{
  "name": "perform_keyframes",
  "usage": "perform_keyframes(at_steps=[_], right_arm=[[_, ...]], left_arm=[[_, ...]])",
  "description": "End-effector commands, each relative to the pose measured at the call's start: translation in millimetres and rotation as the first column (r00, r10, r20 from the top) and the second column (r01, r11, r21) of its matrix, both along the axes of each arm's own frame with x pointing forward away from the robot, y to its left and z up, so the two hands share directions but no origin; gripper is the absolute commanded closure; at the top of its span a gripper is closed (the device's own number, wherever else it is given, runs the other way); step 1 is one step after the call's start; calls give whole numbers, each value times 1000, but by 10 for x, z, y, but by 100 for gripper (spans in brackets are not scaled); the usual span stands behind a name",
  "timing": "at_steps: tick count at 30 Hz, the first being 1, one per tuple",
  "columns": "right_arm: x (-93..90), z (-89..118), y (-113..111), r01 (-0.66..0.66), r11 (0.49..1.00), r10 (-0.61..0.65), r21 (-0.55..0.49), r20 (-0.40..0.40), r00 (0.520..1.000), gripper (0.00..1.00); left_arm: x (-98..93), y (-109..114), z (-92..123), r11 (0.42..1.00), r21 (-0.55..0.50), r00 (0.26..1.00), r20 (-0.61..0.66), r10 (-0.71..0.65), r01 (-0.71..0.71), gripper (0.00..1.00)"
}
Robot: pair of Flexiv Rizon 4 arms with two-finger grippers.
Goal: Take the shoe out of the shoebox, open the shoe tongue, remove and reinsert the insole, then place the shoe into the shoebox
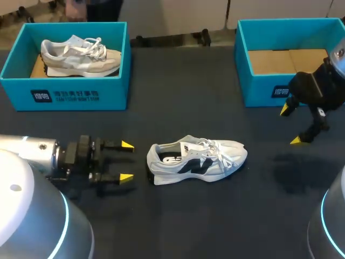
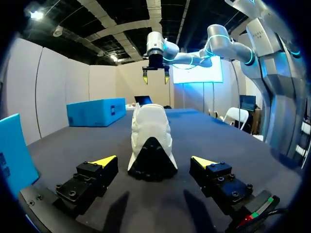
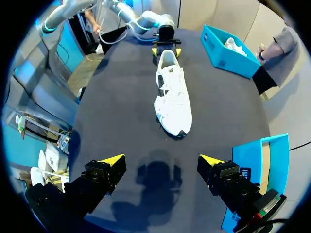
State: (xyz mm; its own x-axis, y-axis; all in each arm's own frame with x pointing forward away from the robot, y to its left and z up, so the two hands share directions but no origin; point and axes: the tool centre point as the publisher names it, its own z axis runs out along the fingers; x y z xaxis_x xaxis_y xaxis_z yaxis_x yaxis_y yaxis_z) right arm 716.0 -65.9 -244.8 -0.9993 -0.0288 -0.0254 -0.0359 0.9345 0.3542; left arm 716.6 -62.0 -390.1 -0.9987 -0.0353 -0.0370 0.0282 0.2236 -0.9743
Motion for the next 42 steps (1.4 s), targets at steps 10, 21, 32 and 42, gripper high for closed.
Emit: perform_keyframes(at_steps=[10, 21, 32, 42], right_arm=[[1, -11, 7, 1, 1000, -1, -2, 0, 1000, 0], [1, -11, 7, 1, 1000, -1, -2, 0, 1000, 0], [1, -11, 7, 1, 1000, -1, -2, 0, 1000, 0], [1, -11, 7, 1, 1000, -1, -2, 0, 1000, 0]], left_arm=[[58, -354, -139, 997, 29, 998, 0, 66, -66, 0], [-8, -584, -127, 994, -1, 993, -40, 108, -109, 0], [21, -737, -125, 988, -22, 988, -22, 151, -152, 0], [81, -874, -182, 989, -17, 989, -22, 148, -149, 0]])
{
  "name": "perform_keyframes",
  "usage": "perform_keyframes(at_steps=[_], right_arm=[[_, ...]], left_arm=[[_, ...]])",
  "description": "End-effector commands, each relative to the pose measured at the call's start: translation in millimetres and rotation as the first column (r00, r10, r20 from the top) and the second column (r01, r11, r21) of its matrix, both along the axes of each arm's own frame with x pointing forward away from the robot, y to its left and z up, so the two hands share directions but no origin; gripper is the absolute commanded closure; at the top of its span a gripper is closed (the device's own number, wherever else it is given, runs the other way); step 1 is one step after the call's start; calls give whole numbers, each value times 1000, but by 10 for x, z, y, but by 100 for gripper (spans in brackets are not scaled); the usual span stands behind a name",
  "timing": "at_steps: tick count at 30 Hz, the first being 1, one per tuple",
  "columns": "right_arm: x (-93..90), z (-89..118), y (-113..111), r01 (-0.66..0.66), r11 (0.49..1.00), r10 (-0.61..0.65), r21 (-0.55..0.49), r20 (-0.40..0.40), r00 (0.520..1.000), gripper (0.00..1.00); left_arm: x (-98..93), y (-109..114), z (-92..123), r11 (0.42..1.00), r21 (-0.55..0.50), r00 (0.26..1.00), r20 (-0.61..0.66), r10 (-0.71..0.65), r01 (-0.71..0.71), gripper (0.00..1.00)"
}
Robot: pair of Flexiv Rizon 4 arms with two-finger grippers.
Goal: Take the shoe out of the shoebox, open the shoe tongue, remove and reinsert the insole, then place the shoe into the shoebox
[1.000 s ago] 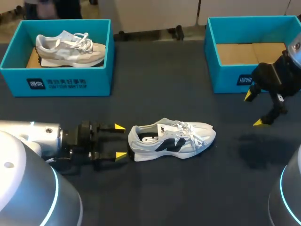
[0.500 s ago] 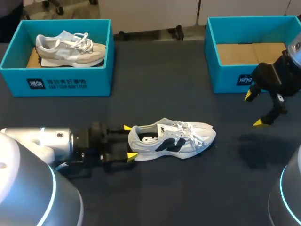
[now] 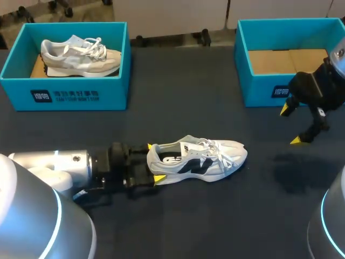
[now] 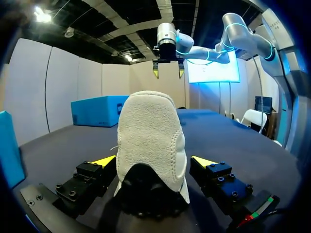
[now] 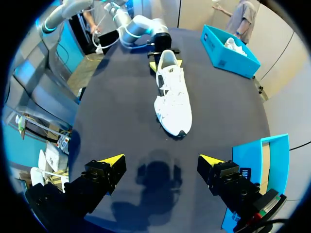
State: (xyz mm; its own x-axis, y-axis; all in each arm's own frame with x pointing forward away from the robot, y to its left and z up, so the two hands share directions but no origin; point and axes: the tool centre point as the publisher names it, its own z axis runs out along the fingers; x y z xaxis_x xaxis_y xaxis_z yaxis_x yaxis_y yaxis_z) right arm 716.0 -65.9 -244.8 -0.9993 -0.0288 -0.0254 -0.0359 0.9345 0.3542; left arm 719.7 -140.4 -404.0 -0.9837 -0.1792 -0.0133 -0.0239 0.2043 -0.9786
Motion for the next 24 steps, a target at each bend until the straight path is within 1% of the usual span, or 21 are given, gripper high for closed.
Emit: perform_keyframes(at_steps=[1, 4, 6, 11, 20, 24], right_arm=[[0, -11, 7, 1, 1000, -1, -2, 0, 1000, 0], [0, -11, 7, 1, 1000, -1, -2, 0, 1000, 0], [0, -11, 7, 1, 1000, -1, -2, 0, 1000, 0], [0, -11, 7, 1, 1000, -1, -2, 0, 1000, 0], [0, -11, 7, 1, 1000, -1, -2, 0, 1000, 0], [0, -11, 7, 1, 1000, -1, -2, 0, 1000, 0]], left_arm=[[55, -100, -43, 1000, 1, 1000, -1, 5, -5, 0], [80, -143, -53, 1000, 6, 1000, 1, 6, -6, 0], [95, -172, -66, 1000, 24, 1000, 30, 5, -6, 0], [120, -219, -105, 999, 43, 1000, 25, -2, 1, 0], [157, -246, -187, 997, 80, 1000, -5, -11, 11, 0], [143, -237, -178, 997, 76, 1000, -11, -18, 19, 0]])
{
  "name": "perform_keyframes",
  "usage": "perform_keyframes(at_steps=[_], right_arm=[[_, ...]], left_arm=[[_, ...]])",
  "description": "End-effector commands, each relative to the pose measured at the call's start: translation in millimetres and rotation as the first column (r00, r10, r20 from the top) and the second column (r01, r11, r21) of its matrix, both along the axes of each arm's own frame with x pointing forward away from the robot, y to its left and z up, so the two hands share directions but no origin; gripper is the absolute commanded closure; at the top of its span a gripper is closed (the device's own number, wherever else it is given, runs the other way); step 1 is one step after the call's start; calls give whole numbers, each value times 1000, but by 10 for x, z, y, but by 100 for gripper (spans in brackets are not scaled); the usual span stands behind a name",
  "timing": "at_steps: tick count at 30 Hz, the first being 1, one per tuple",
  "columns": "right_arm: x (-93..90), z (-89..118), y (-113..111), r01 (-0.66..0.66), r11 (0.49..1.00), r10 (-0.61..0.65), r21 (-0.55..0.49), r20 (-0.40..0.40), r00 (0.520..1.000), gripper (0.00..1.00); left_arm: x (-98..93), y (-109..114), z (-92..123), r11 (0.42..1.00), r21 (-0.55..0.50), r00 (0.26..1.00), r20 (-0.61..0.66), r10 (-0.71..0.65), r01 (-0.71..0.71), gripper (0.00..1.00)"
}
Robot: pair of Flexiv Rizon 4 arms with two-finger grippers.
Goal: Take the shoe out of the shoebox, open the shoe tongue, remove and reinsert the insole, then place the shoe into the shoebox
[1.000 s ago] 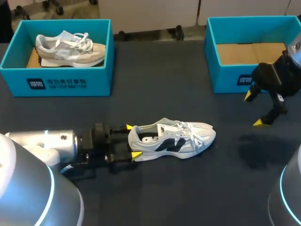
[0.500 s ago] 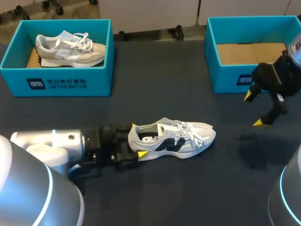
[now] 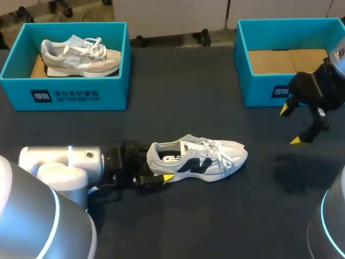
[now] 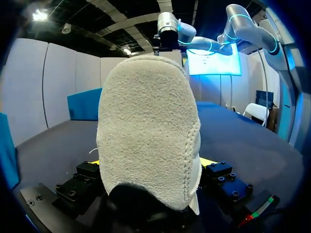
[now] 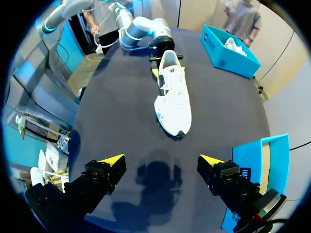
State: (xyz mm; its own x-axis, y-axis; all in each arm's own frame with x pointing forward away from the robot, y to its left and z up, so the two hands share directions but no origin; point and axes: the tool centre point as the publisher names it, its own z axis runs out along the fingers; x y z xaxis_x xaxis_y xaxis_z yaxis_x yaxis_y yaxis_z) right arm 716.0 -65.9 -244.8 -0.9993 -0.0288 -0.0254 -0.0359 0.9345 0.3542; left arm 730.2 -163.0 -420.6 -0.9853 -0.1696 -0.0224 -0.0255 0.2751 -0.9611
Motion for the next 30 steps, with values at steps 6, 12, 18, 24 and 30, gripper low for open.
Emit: perform_keyframes(at_steps=[6, 12, 18, 24, 30], right_arm=[[1, -11, 7, 1, 1000, -1, -2, 0, 1000, 0], [1, -11, 7, 1, 1000, -1, -2, 0, 1000, 0], [1, -11, 7, 1, 1000, -1, -2, 0, 1000, 0], [1, -11, 7, 1, 1000, -1, -2, 0, 1000, 0], [1, -11, 7, 1, 1000, -1, -2, 0, 1000, 0]], left_arm=[[24, 37, 6, 1000, -4, 1000, -13, -20, 20, 49], [17, 59, 13, 1000, -4, 999, -17, -30, 30, 100], [20, 91, 25, 996, 1, 994, -53, -94, 94, 100], [3, 145, 36, 986, 26, 984, -77, -163, 165, 100], [22, 187, 41, 984, 44, 984, -65, -169, 172, 100]])
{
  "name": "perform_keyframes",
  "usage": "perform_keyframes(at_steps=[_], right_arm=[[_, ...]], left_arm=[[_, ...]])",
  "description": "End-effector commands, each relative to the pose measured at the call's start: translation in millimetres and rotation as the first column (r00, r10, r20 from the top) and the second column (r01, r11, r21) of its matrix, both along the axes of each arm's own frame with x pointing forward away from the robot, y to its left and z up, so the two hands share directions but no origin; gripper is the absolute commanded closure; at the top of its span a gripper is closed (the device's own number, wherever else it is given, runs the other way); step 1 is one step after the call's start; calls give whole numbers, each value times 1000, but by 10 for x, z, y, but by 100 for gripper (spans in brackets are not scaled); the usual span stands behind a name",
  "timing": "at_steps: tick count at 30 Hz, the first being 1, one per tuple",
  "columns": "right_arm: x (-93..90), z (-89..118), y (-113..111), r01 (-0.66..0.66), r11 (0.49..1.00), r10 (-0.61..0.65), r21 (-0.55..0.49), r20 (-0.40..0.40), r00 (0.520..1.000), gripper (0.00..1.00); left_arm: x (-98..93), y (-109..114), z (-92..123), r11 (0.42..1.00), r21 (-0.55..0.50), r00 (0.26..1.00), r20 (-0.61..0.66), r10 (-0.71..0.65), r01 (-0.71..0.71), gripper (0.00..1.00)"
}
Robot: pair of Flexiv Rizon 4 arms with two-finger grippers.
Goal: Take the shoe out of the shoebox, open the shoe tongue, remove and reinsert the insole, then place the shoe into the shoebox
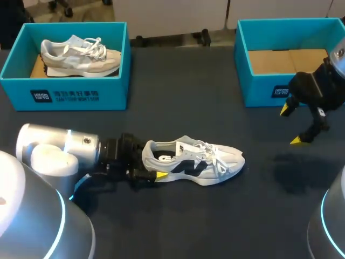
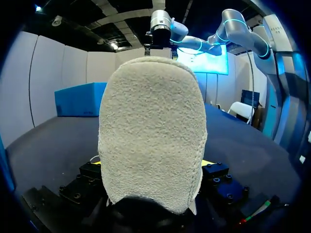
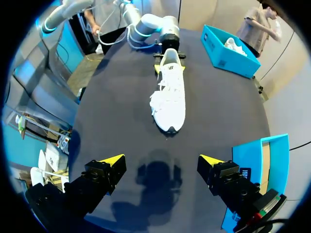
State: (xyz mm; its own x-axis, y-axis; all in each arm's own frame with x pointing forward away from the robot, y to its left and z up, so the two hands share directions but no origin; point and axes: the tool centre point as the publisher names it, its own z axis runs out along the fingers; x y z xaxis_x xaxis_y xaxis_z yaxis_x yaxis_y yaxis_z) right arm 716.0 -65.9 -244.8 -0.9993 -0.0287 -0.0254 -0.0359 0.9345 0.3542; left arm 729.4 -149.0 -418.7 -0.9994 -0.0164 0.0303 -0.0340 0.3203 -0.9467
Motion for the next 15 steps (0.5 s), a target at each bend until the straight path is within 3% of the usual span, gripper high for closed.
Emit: perform_keyframes(at_steps=[1, 15], right_arm=[[0, -11, 8, 1, 1000, -1, -2, 0, 1000, 0], [0, -11, 8, 1, 1000, -1, -2, 0, 1000, 0]], left_arm=[[33, 53, 22, 1000, 8, 1000, -2, -13, 13, 100], [32, 80, 6, 1000, -5, 1000, -3, 22, -22, 100]])
